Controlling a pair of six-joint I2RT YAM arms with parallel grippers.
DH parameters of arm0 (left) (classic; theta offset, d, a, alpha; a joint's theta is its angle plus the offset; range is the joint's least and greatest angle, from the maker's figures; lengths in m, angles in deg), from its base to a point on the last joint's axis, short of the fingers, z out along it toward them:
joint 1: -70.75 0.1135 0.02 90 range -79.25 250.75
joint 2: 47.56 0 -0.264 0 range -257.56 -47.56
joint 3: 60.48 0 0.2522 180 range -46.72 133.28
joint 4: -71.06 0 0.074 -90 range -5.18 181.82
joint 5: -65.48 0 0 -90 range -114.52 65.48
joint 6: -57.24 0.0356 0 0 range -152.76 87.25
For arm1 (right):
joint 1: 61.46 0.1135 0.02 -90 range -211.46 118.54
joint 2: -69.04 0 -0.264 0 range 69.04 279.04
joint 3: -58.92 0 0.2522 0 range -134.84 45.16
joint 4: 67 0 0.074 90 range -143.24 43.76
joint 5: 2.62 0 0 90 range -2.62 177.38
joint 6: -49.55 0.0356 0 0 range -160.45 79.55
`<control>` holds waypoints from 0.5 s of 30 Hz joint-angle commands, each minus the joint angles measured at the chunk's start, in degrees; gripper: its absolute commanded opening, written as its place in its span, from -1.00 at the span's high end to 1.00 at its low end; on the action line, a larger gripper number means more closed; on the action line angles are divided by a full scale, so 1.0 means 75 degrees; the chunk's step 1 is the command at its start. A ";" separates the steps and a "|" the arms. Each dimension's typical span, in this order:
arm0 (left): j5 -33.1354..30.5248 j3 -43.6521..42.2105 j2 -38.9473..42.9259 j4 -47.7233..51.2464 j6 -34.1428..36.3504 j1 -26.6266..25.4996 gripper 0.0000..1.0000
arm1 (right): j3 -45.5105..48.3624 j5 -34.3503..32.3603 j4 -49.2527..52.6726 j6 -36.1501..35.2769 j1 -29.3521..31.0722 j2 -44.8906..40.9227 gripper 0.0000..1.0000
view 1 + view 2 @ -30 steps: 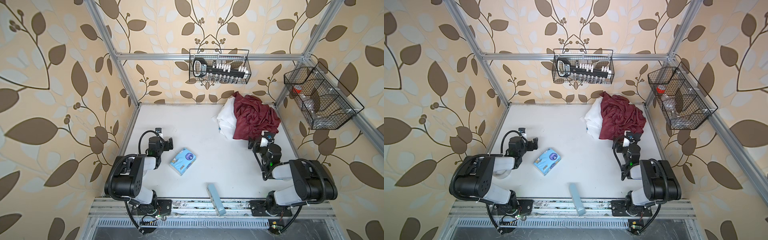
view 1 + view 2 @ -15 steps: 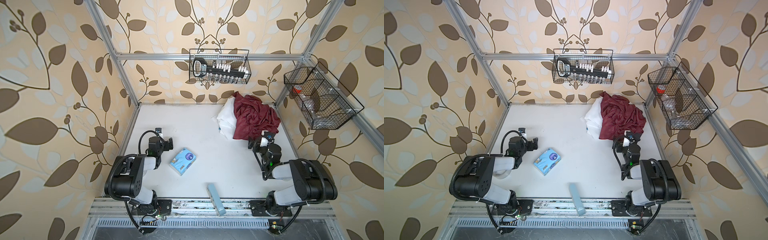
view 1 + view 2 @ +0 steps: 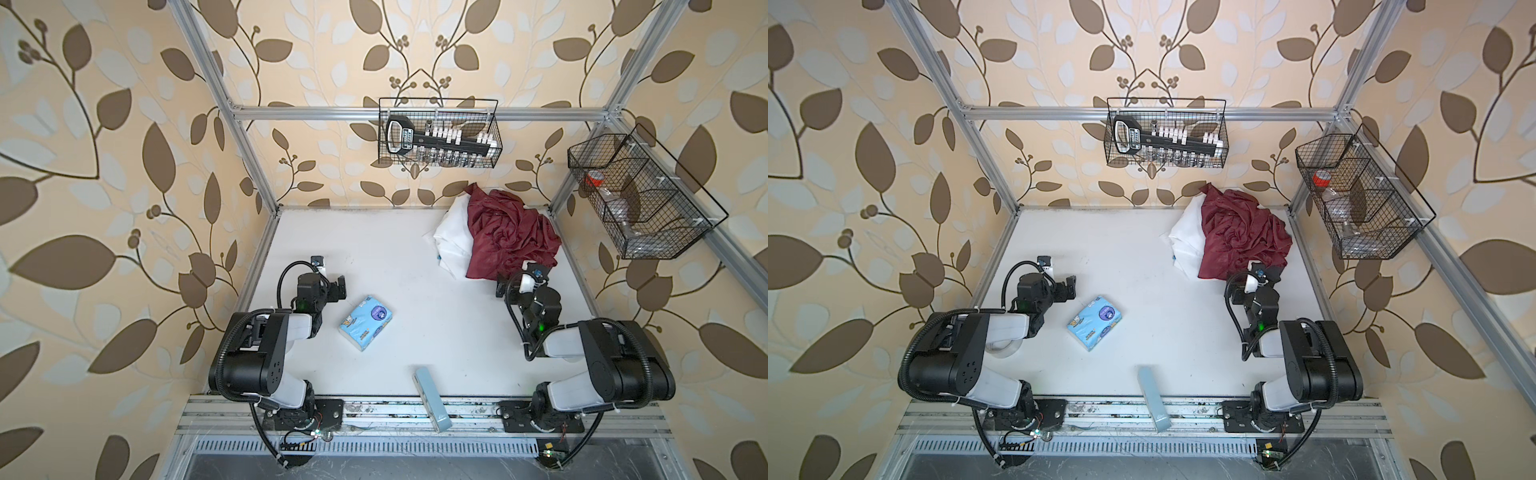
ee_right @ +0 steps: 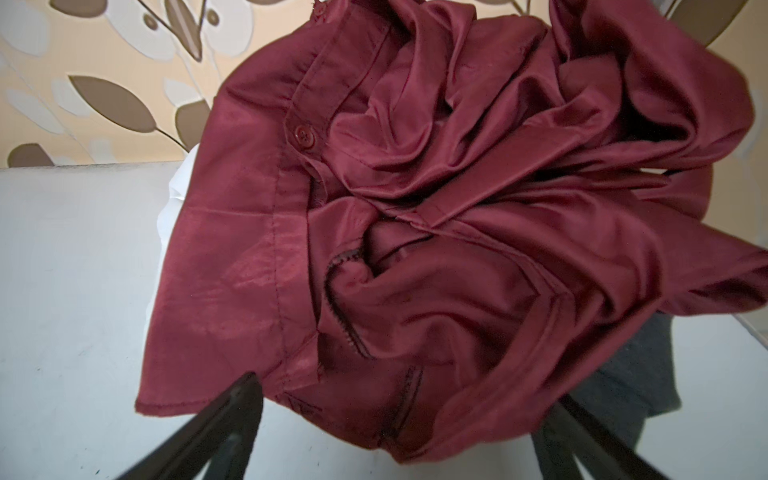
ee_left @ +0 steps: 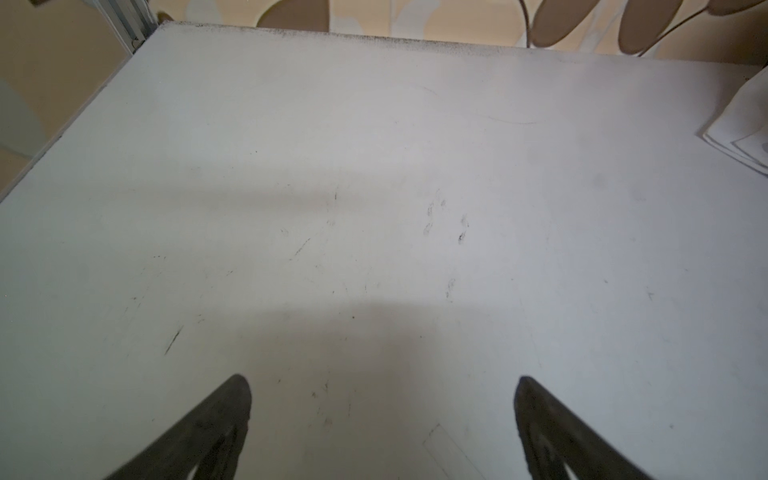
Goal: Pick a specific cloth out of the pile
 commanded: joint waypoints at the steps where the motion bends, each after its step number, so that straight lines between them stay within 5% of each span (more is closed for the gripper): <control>1: -0.0054 0.0585 0.1013 0.1308 -0.0057 -0.0005 -0.98 | -0.0591 -0.0840 0.1242 -0.0006 0.0141 -0.0783 -0.96; 8: 0.0735 0.0698 0.2693 0.2708 -0.0406 -0.0005 -0.98 | -0.1557 -0.1826 0.4422 0.0571 0.0183 -0.2289 -0.96; 15: 0.3041 0.0619 0.4160 0.2987 -0.0891 -0.0329 -0.98 | -0.2821 -0.1655 0.7412 0.1054 0.0289 -0.2911 -0.96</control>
